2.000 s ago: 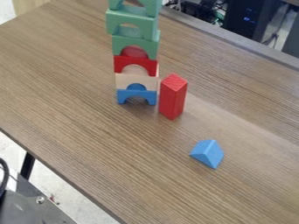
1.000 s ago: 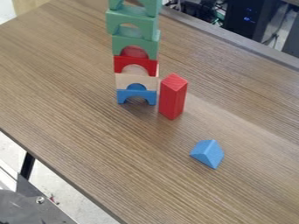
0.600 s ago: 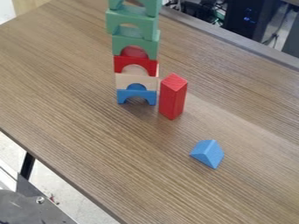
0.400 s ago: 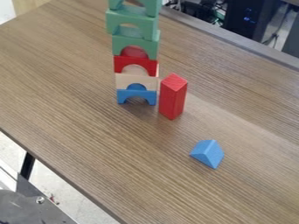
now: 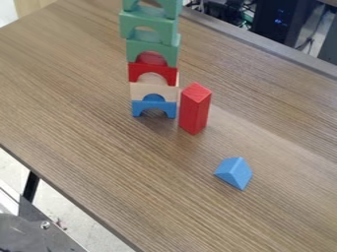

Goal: Lifting the green object

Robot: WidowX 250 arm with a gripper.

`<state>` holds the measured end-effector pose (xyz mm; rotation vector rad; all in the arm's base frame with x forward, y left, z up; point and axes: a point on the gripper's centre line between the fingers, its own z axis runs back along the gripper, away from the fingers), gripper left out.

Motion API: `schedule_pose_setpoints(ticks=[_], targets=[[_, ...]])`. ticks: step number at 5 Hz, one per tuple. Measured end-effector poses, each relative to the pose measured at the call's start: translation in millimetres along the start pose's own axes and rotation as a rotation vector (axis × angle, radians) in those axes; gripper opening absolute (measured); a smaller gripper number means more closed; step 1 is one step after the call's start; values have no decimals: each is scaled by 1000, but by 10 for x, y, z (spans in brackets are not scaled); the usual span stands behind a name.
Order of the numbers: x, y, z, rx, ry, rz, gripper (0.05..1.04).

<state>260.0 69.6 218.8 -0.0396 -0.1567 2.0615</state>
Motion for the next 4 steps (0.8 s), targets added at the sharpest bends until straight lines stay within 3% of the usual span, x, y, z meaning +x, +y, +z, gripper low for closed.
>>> schedule_pose_setpoints(ticks=[4], targets=[[-107,-238,-84,0,16,35,999]])
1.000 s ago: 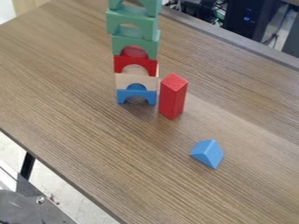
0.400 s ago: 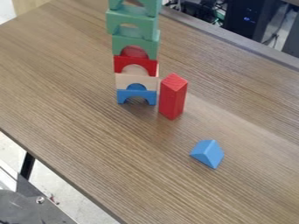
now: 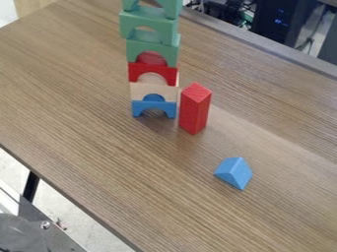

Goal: Lifting the green object

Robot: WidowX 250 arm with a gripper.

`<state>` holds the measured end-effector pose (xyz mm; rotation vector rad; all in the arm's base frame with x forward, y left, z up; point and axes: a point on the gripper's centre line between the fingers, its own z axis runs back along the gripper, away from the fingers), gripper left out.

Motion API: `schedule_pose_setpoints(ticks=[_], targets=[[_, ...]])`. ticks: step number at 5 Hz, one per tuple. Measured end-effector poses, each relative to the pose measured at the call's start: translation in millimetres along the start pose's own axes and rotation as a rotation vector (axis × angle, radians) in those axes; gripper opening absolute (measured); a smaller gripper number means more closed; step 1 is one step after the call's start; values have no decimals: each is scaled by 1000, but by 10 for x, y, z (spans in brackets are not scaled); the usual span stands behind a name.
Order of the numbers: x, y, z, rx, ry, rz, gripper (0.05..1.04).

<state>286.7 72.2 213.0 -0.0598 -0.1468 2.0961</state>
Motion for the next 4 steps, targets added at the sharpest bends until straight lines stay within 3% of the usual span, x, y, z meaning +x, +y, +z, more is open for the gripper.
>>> schedule_pose_setpoints(ticks=[3,4], targets=[[-10,37,-138,15,-16,-6,999],[-9,45,-172,16,-17,4,947]])
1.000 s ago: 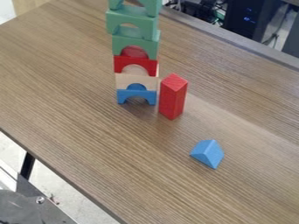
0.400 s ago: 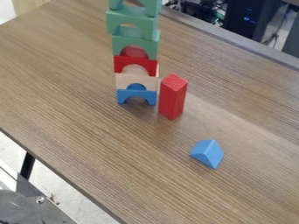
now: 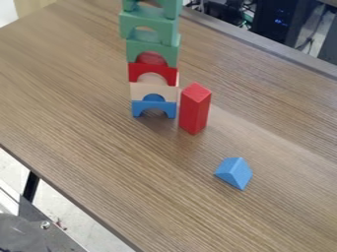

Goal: Lifting the green object

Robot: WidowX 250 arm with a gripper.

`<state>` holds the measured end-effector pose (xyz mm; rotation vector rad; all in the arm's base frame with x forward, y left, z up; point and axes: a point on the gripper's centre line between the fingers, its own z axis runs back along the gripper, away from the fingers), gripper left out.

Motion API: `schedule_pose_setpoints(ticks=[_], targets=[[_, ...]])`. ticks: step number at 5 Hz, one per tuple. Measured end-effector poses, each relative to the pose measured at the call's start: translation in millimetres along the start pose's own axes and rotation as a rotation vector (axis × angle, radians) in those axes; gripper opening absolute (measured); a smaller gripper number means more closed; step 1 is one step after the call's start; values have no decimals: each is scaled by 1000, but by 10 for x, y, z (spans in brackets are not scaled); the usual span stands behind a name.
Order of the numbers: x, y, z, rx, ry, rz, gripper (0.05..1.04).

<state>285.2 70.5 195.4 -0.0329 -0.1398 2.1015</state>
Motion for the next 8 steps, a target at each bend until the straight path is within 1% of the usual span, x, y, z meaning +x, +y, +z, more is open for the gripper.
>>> schedule_pose_setpoints(ticks=[1,2,3,4,5,6,7,8], targets=[[9,14,-42,6,-1,7,662],[17,15,-53,5,-1,16,557],[16,19,-49,6,1,16,557],[-6,48,-30,31,22,25,557],[-40,18,111,15,54,30,557],[-91,0,371,-24,108,28,557],[-91,46,499,-38,130,15,557],[-99,180,610,-77,129,-48,557]])
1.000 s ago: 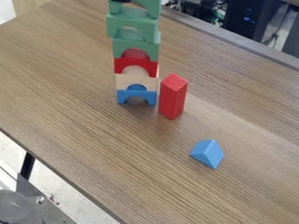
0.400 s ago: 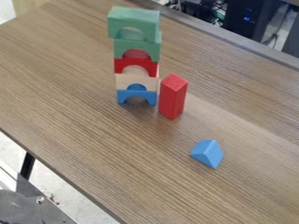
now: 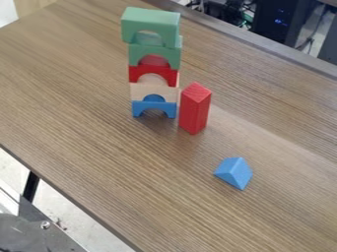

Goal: Lifting the green object

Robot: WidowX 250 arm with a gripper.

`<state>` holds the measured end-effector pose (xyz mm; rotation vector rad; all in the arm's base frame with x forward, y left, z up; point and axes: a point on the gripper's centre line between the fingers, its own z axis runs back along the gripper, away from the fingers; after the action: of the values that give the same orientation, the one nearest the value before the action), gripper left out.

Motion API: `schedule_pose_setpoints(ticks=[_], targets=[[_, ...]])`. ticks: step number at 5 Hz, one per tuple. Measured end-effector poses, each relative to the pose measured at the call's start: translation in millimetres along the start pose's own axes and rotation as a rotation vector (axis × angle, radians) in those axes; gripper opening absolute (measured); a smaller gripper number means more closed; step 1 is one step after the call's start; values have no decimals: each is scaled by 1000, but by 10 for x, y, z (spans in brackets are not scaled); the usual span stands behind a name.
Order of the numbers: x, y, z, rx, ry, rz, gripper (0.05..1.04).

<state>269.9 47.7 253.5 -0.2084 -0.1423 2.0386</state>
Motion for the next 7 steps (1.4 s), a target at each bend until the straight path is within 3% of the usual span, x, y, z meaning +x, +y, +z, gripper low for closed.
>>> schedule_pose_setpoints(ticks=[3,4,5,7], targets=[[-432,848,-250,96,-13,-349,557],[-575,1163,-443,143,-20,-427,557],[-689,1397,-693,145,-71,-473,557],[-874,1438,-1291,216,-161,-492,557]])
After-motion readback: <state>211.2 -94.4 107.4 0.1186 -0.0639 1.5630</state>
